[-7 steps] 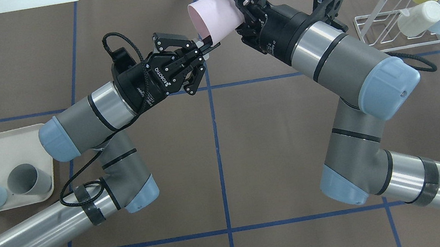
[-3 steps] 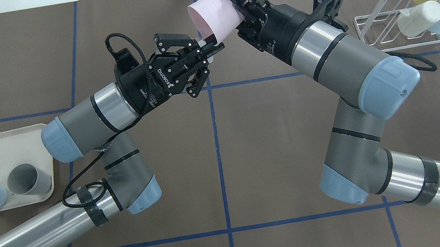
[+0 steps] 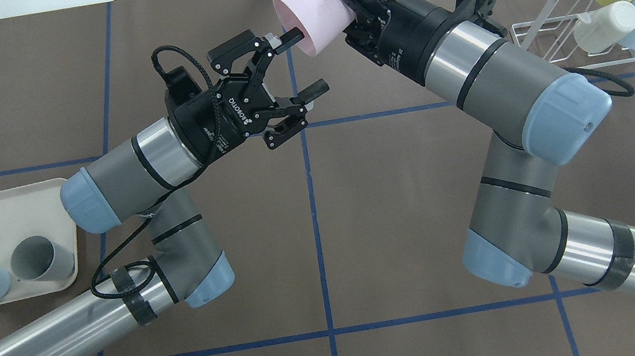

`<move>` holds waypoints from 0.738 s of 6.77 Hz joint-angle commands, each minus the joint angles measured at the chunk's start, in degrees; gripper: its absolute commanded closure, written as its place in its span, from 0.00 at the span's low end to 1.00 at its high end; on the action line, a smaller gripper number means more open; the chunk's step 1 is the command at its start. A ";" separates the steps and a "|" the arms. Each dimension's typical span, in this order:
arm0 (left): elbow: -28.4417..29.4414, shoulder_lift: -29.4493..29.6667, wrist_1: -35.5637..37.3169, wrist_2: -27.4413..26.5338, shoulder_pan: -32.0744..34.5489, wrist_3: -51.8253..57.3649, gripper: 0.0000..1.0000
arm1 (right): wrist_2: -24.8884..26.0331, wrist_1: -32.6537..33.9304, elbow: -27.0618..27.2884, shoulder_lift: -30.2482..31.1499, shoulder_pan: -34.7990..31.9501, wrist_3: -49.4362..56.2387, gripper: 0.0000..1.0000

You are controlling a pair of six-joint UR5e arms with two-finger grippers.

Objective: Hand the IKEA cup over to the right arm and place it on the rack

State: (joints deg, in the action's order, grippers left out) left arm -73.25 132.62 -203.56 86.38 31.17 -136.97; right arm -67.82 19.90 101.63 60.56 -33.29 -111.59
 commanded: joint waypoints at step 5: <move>0.12 -0.17 3.15 0.37 1.70 9.22 0.00 | -11.88 3.62 -9.24 4.55 -19.06 10.27 1.00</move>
State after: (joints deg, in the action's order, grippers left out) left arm -73.09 132.46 -202.39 86.65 32.67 -132.16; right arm -76.87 20.88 94.82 63.78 -47.75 -107.44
